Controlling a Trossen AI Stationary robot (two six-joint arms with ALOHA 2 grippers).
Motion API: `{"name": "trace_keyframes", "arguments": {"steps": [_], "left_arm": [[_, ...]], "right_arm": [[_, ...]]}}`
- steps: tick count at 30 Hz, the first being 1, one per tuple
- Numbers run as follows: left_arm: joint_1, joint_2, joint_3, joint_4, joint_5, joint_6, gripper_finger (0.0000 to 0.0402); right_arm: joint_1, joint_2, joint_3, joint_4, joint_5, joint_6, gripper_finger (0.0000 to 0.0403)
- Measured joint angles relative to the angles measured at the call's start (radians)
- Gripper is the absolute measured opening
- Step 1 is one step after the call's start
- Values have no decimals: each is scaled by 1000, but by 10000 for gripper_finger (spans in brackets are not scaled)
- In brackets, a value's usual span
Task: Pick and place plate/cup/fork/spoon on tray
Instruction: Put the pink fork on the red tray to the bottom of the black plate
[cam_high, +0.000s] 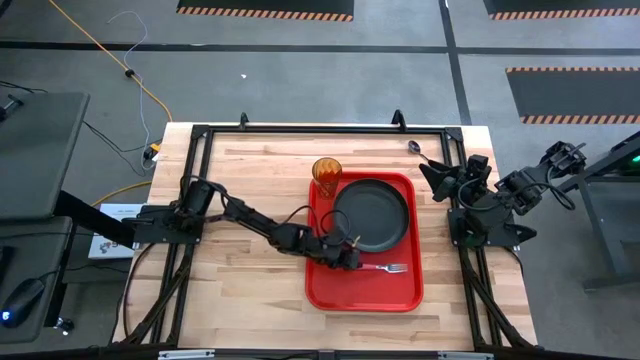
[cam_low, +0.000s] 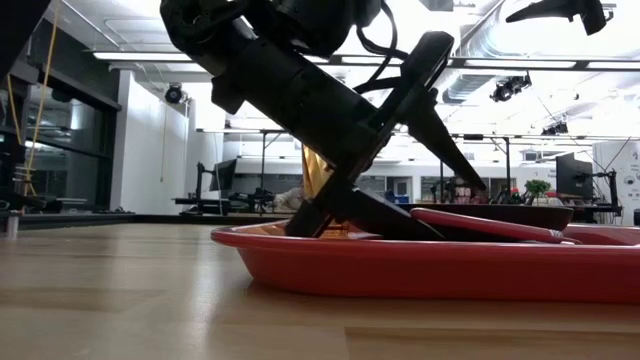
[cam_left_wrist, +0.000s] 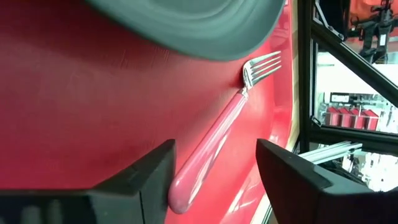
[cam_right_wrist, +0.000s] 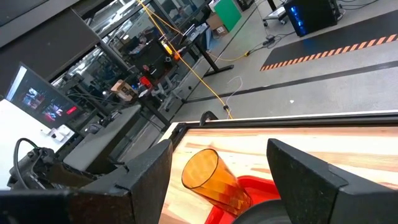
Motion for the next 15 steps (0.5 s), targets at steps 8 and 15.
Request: {"name": "trace_keyframes", "arguments": {"steps": [8, 15], "left_arm": [[29, 0, 0, 0, 52, 42, 235], [36, 0, 0, -4, 72, 76, 239]], "right_arm": [[0, 0, 0, 0, -2, 8, 255], [0, 0, 0, 0, -4, 8, 255]]}}
